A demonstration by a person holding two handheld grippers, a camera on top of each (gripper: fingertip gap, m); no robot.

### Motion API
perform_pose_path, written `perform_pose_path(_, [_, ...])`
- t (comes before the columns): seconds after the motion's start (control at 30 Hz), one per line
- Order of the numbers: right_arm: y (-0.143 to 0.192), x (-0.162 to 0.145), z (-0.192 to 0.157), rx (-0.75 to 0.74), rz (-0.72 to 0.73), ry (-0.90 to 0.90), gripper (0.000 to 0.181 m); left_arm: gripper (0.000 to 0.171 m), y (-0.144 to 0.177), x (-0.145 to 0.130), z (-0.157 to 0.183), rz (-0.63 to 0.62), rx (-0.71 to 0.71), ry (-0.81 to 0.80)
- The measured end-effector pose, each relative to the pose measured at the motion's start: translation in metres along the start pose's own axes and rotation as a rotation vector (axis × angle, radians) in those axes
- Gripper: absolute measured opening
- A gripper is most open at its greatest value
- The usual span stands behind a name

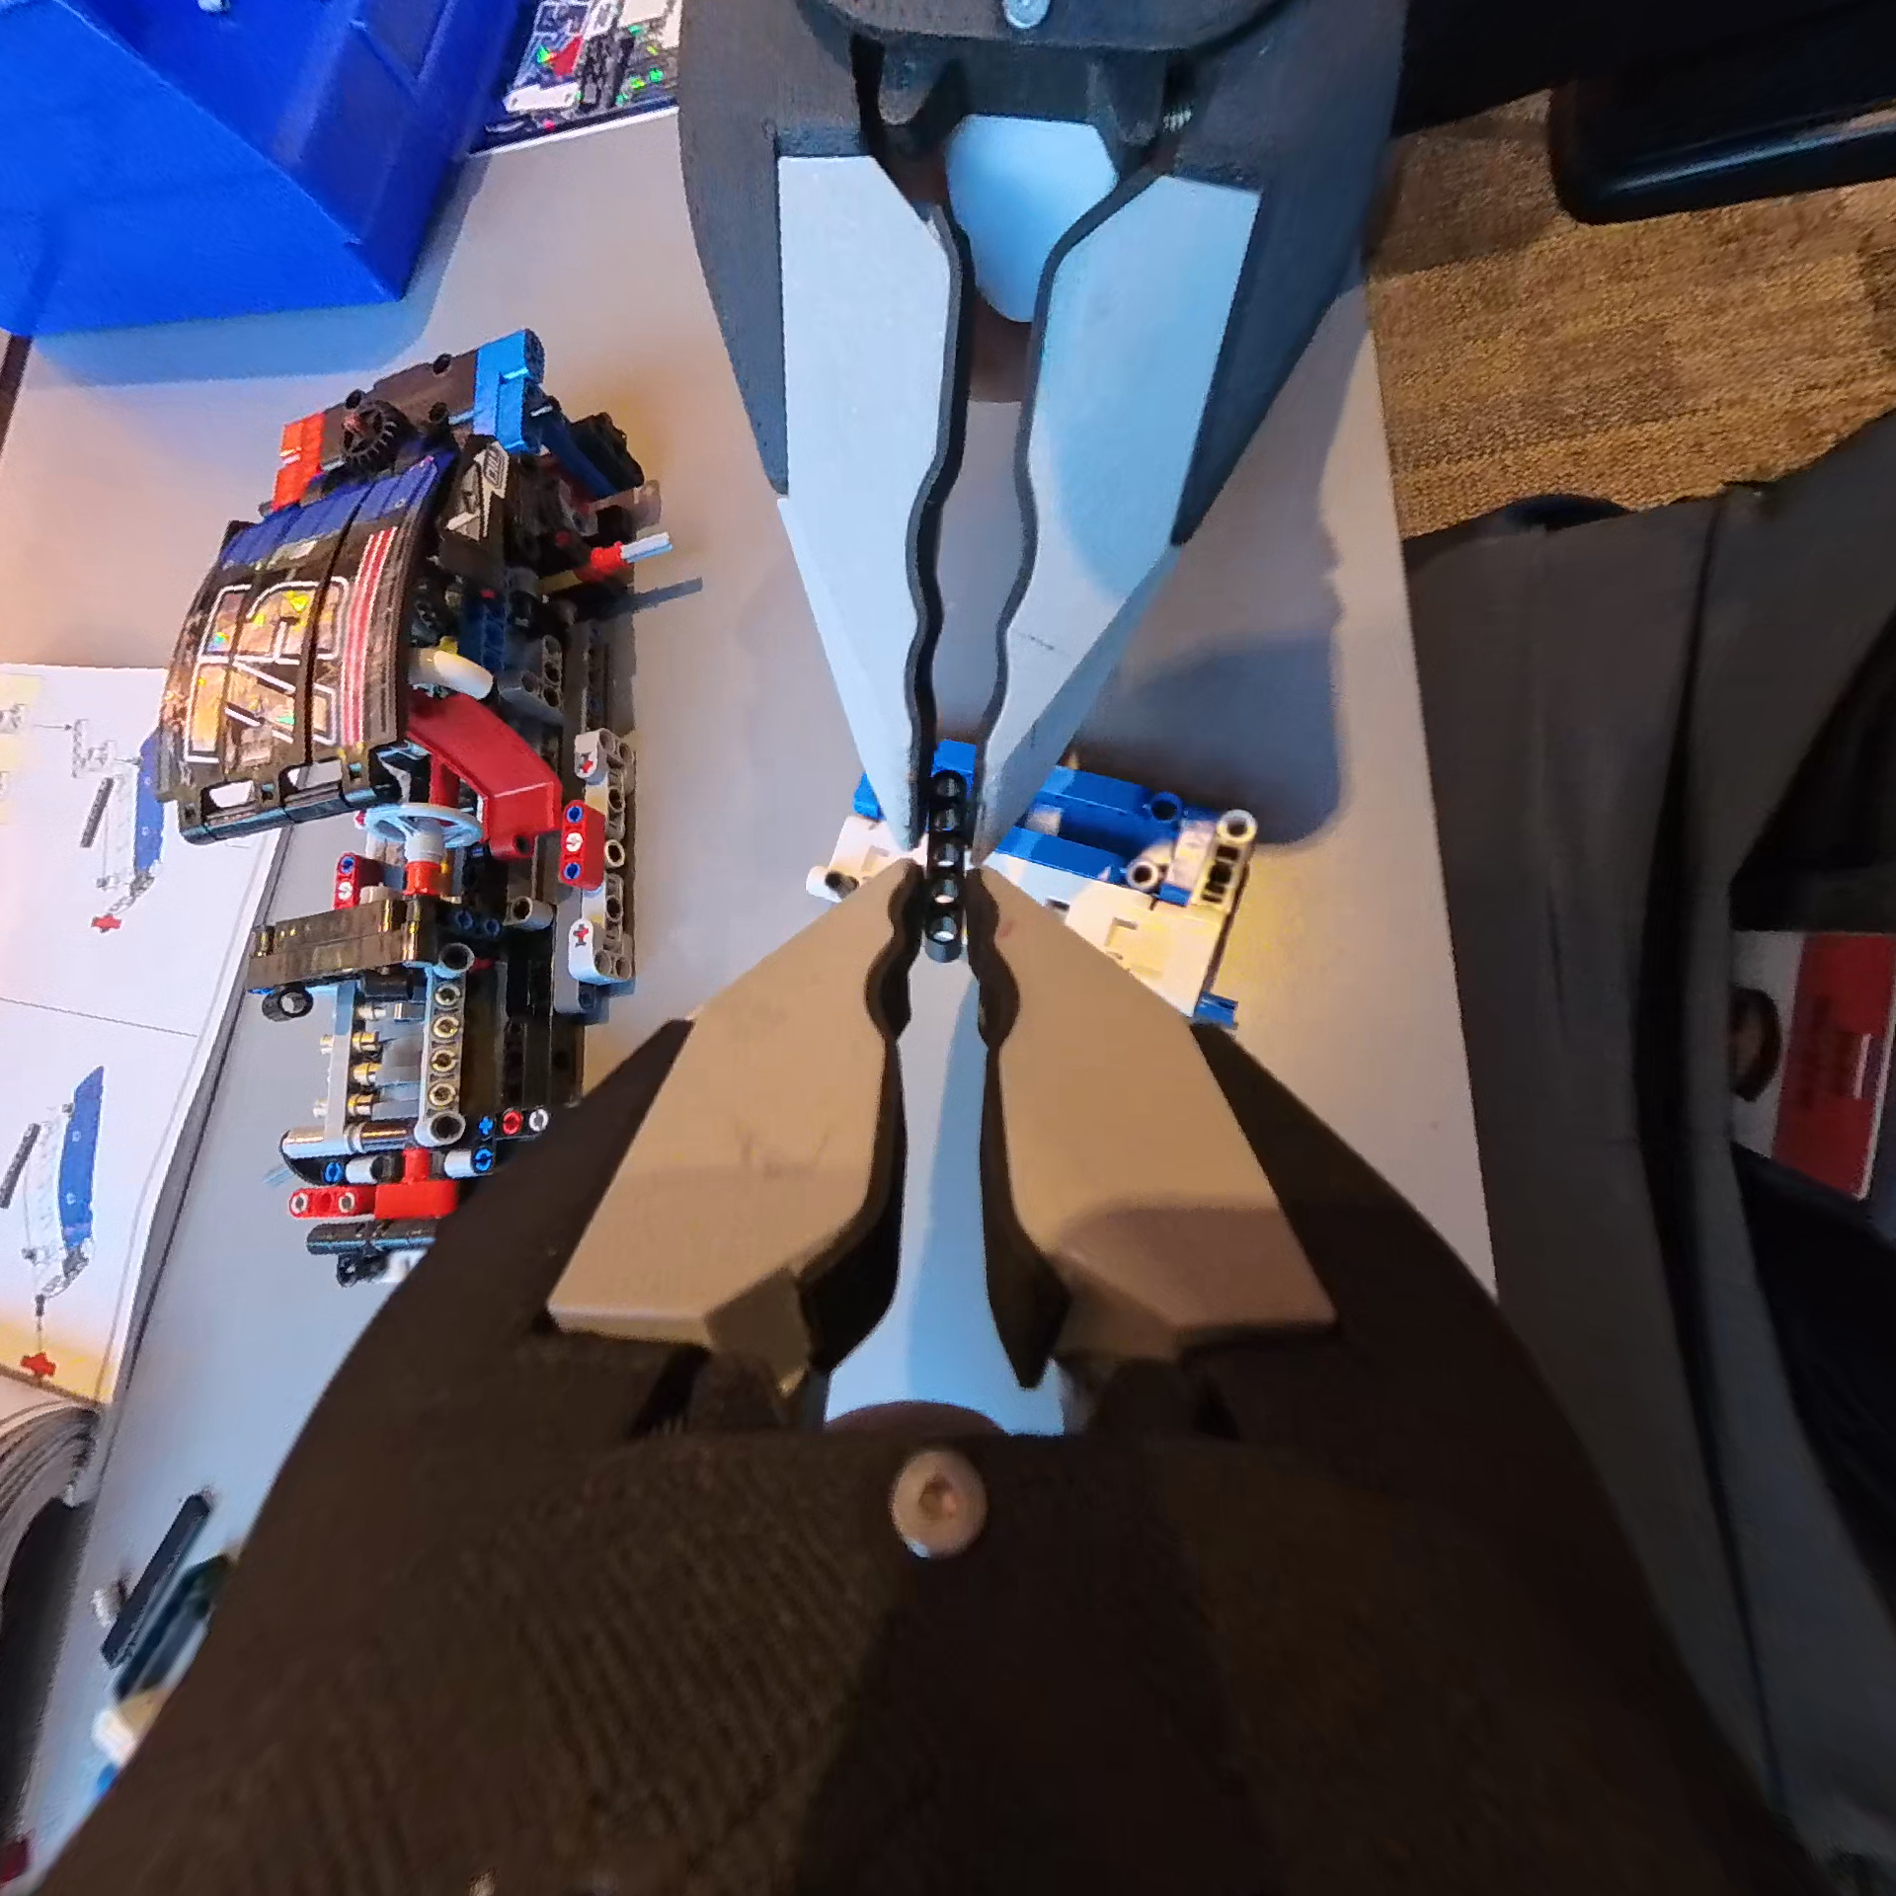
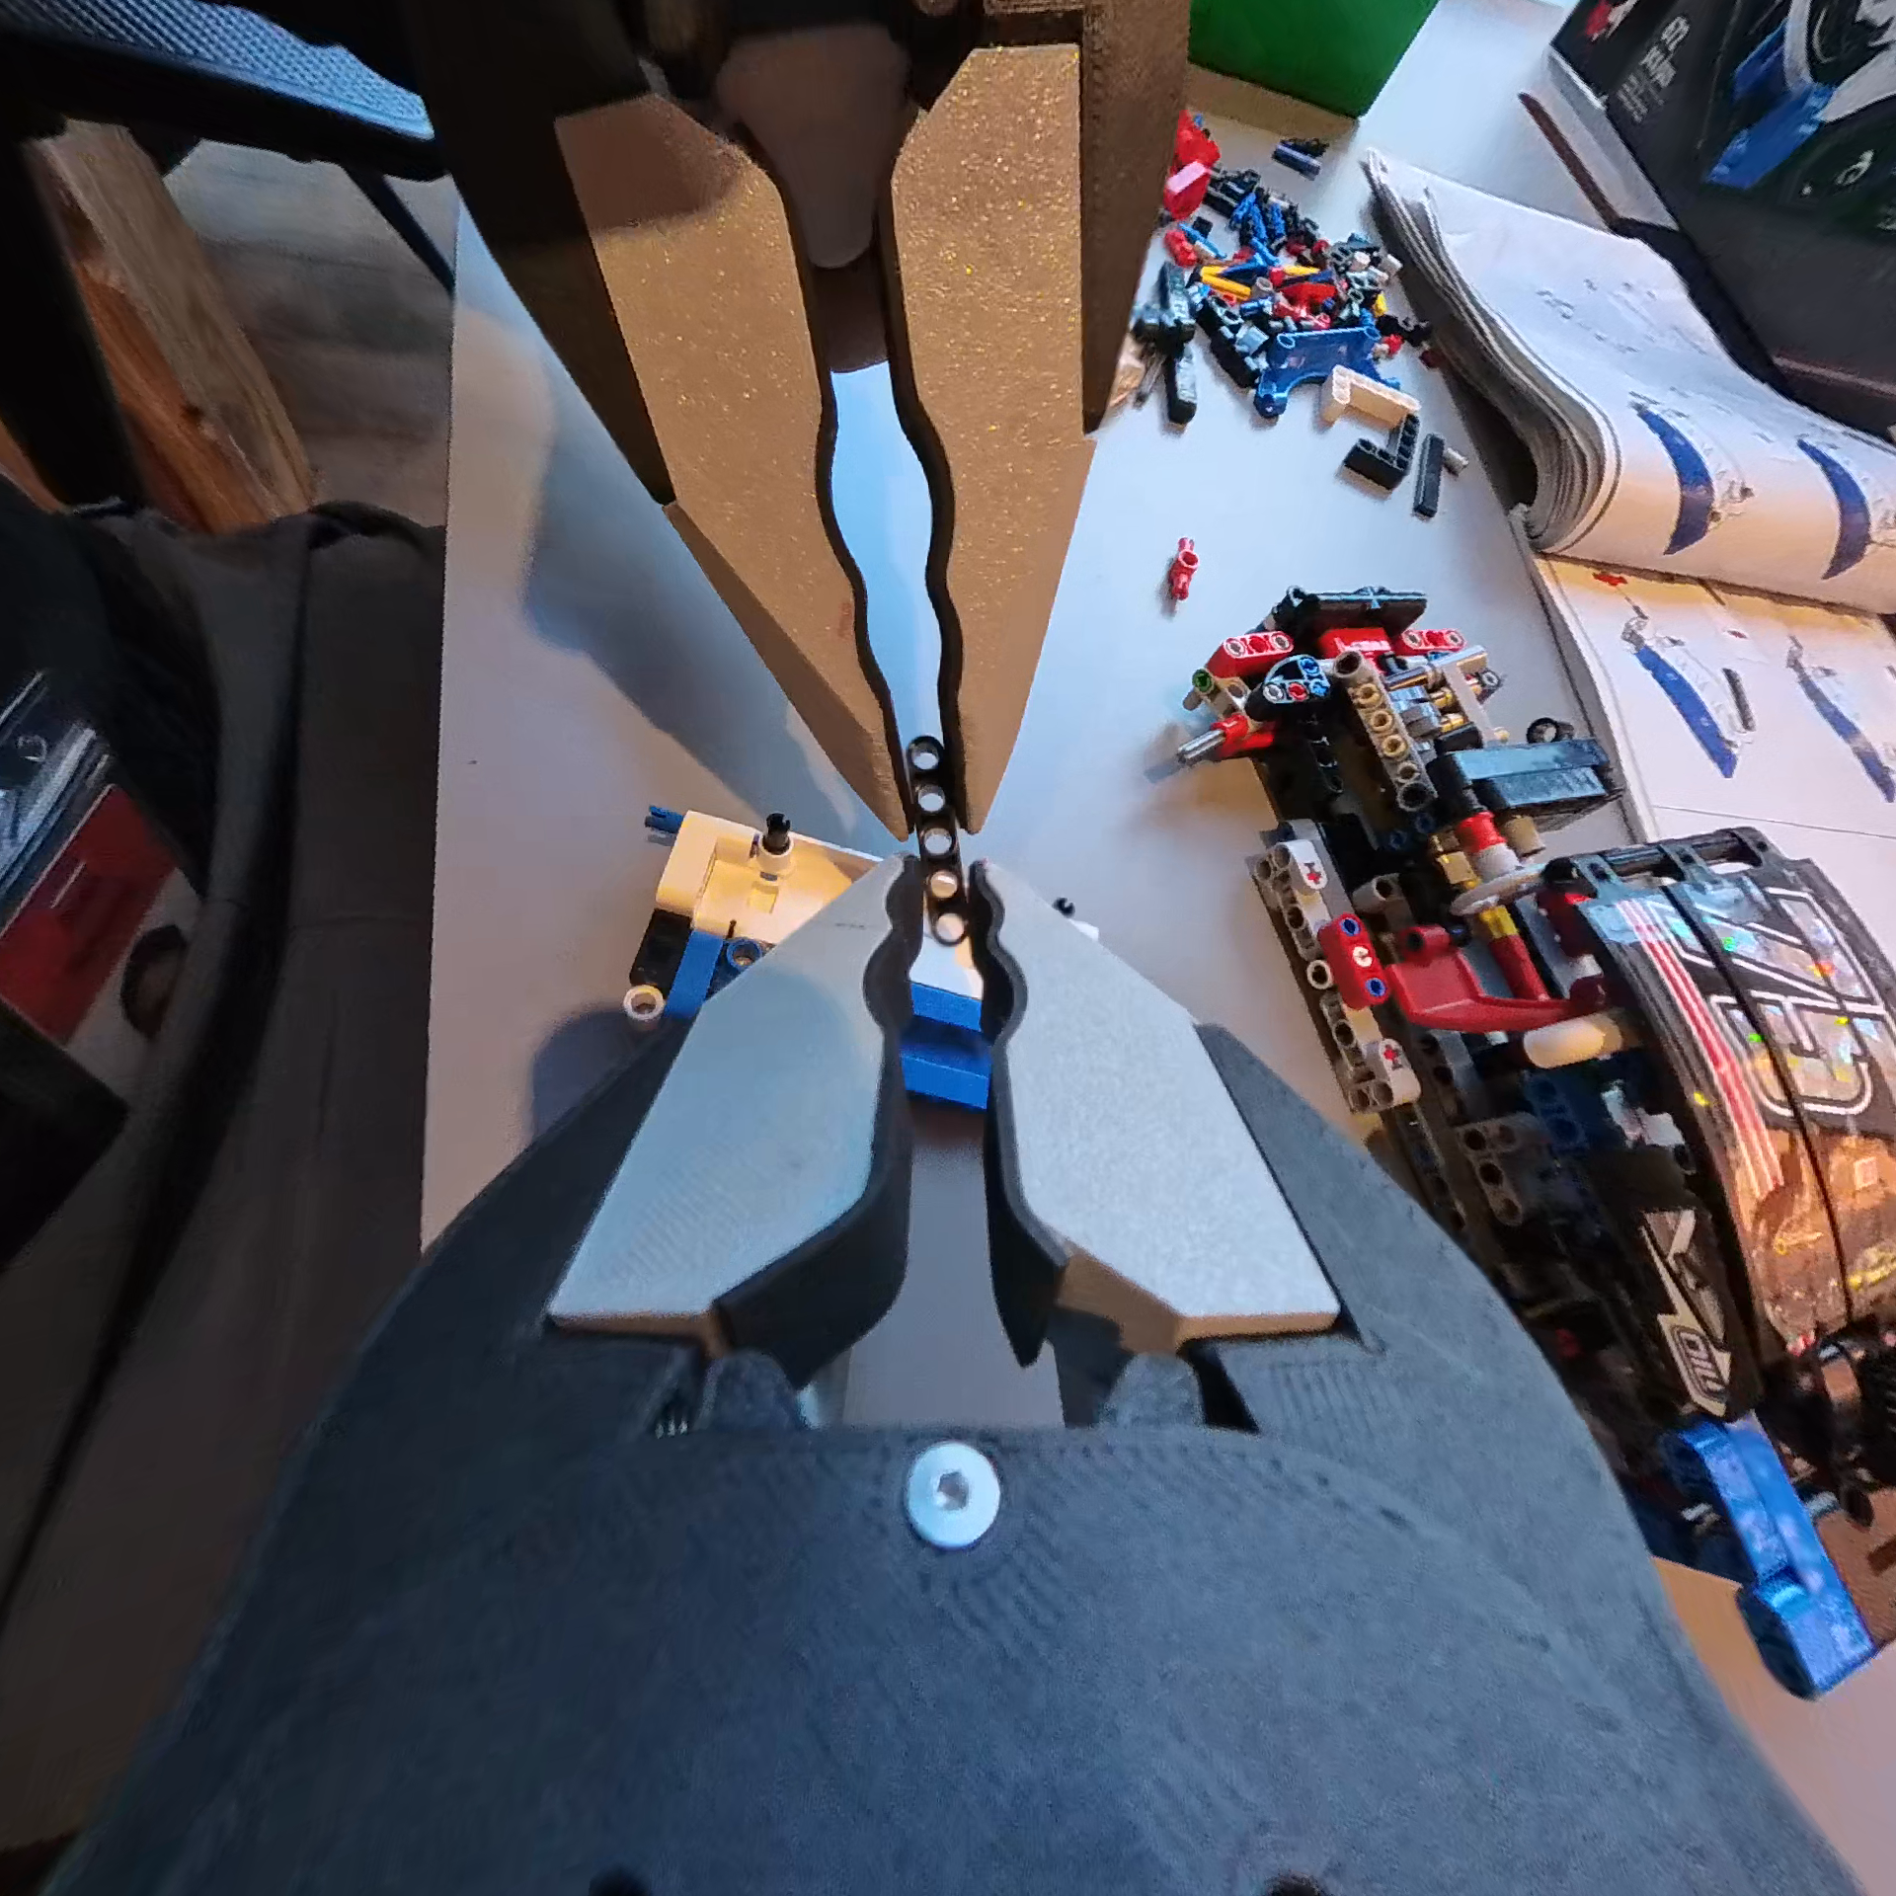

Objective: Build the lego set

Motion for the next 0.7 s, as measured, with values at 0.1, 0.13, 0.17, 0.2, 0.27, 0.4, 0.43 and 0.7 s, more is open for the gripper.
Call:
perform_pose_path(0.1, [0.002,-0.004,0.007,-0.024,-0.030,-0.015,0.005,0.012,-0.001,-0.002,-0.004,0.004,0.021,0.067])
perform_pose_path(0.13, [0.005,-0.007,0.011,-0.042,-0.040,-0.026,0.005,0.018,-0.002,-0.005,-0.007,-0.002,0.023,0.103])
perform_pose_path(0.17, [0.009,-0.010,0.015,-0.057,-0.047,-0.044,0.005,0.023,-0.002,-0.007,-0.009,-0.008,0.021,0.144])
perform_pose_path(0.2, [0.013,-0.013,0.020,-0.073,-0.051,-0.066,0.005,0.029,-0.003,-0.010,-0.011,-0.012,0.015,0.182])
perform_pose_path(0.27, [0.022,-0.019,0.027,-0.096,-0.064,-0.105,0.005,0.029,-0.006,-0.015,-0.013,-0.018,-0.003,0.241])
perform_pose_path(0.4, [0.034,-0.034,0.031,-0.104,-0.127,-0.171,0.005,0.031,-0.014,-0.017,-0.022,0.004,-0.046,0.291])
perform_pose_path(0.43, [0.036,-0.038,0.031,-0.101,-0.140,-0.179,0.005,0.032,-0.016,-0.018,-0.026,0.009,-0.050,0.303])
perform_pose_path(0.7, [0.037,-0.059,0.027,-0.084,-0.175,-0.246,0.005,0.032,-0.029,-0.025,-0.044,0.041,-0.181,0.374])
Point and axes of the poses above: each gripper's, where its closed fingertips meet, y back along the fingers, x out of its top, z = x × y across the jaws, the point moved 8 cm from there along y, back along the fingers, and after that the axes turned 7 degrees about -x, right-handed, at the moved point
